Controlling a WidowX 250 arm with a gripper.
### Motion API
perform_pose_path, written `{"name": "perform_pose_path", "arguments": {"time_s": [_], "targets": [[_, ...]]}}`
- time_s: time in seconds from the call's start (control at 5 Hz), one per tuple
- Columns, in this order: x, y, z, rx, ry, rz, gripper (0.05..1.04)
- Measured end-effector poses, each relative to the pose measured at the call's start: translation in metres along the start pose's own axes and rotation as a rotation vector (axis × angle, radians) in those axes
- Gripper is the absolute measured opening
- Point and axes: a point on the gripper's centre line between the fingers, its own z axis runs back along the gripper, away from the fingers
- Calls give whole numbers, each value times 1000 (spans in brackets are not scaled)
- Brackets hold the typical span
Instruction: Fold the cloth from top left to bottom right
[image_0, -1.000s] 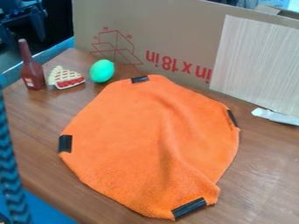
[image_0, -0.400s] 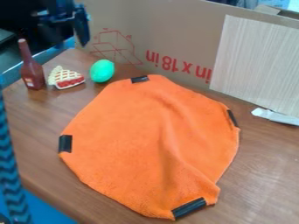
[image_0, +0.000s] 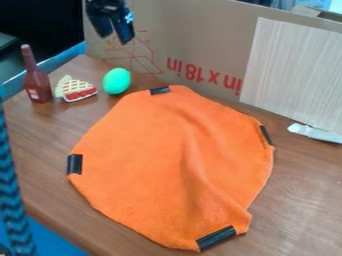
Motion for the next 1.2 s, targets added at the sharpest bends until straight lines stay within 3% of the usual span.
{"name": "perform_pose_path", "arguments": {"time_s": [0.2, 0.4, 0.6, 0.8, 1.2], "targets": [[9, -7, -17, -114, -34, -221, 999], [20, -4, -34, -195, -21, -362, 999], [24, -7, -59, -227, -1, -398, 999], [29, -13, -67, -204, 5, -415, 999], [9, -37, -112, -226, 82, -422, 999]]}}
